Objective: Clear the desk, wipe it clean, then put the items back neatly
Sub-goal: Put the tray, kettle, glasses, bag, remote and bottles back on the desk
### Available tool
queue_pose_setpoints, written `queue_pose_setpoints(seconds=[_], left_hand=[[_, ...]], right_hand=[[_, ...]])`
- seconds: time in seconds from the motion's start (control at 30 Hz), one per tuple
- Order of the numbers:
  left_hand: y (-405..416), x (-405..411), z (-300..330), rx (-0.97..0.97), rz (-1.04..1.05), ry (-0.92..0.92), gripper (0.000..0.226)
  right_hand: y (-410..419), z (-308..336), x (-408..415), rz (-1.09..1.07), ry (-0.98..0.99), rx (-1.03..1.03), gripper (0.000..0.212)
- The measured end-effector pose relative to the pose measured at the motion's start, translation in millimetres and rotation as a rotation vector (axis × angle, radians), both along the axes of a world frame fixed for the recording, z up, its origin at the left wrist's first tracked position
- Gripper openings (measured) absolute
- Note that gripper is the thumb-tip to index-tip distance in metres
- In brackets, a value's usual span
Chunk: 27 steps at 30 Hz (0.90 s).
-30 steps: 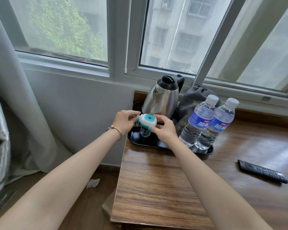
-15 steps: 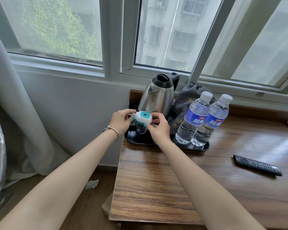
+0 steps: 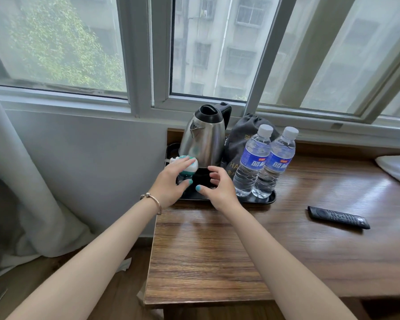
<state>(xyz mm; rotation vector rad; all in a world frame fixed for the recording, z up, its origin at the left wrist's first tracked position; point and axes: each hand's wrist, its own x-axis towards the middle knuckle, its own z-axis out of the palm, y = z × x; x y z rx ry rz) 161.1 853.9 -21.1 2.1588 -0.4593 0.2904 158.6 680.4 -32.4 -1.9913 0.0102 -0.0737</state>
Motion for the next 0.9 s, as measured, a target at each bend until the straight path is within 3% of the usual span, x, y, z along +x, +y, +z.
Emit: queue_pose_setpoints(seconds=[0.3, 0.63, 0.9], left_hand=[[-55, -32, -18, -0.035, -0.213, 0.056, 0.054], [-174, -44, -24, 0.048, -0.392, 0.182, 0.047], [-279, -32, -18, 0.133, -0.444, 0.279, 0.051]], right_hand=[[-56, -3, -45, -0.033, -0.037, 0.050, 0.051], [-187, 6, -78, -0.221, -0.034, 0.018, 0.039], [-303, 7, -85, -0.280, 0.026, -0.183, 0.033]])
